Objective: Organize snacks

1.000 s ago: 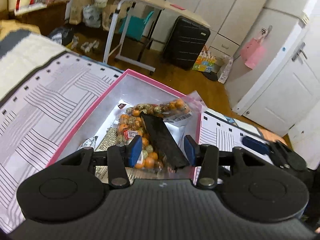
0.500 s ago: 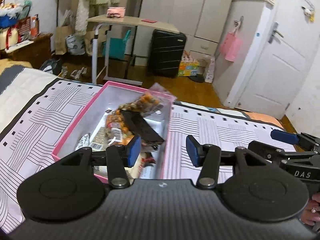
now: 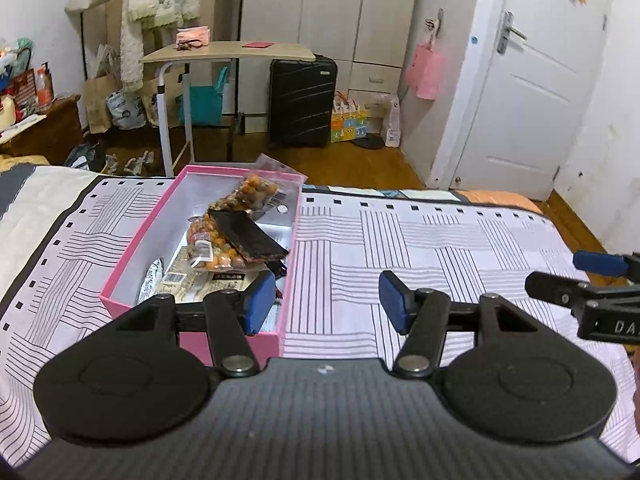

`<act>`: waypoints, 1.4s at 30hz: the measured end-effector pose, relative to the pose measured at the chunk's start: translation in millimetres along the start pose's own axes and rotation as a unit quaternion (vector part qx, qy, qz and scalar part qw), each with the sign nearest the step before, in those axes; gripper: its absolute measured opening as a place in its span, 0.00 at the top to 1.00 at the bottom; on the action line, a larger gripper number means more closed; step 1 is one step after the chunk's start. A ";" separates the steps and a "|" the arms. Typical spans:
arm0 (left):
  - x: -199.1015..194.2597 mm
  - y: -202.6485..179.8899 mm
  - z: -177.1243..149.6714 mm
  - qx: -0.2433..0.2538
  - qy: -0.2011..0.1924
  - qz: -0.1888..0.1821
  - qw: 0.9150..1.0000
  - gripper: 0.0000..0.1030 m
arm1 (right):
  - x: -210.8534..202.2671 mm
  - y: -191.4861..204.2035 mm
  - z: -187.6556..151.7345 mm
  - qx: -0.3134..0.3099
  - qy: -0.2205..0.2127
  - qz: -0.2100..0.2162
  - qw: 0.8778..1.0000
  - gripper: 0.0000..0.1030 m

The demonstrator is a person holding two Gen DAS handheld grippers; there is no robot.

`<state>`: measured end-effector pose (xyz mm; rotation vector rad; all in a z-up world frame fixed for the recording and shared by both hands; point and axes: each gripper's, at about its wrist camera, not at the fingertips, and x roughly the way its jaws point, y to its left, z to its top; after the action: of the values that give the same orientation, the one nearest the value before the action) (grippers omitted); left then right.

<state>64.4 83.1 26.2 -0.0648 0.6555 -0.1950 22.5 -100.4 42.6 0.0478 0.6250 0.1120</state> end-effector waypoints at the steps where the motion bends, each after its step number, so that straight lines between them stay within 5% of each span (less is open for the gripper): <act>1: -1.4 -3.3 -2.4 0.003 0.002 -0.002 1.000 0.44 | -2.0 0.4 -2.0 0.000 0.001 -0.004 1.000 0.12; 10: -14.2 -28.0 -21.0 0.043 0.015 -0.005 0.999 0.39 | -16.2 0.4 -18.9 0.012 0.009 -0.037 0.999 0.03; 18: -19.2 -42.4 -30.9 0.071 0.005 0.015 0.997 0.14 | -21.3 -5.1 -25.8 0.028 0.021 -0.119 0.992 0.01; 24: -25.3 -50.8 -31.9 0.085 -0.003 0.020 0.996 0.05 | -37.1 -12.3 -28.8 0.048 0.014 -0.099 0.994 0.01; 42: -27.5 -48.9 -36.1 0.075 0.034 0.029 0.996 0.04 | -45.3 2.2 -32.4 0.032 0.020 -0.098 0.994 0.01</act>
<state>13.3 40.7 20.0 0.1054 0.7078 -0.1902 -33.1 -103.2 42.9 0.0455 0.6706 -0.0981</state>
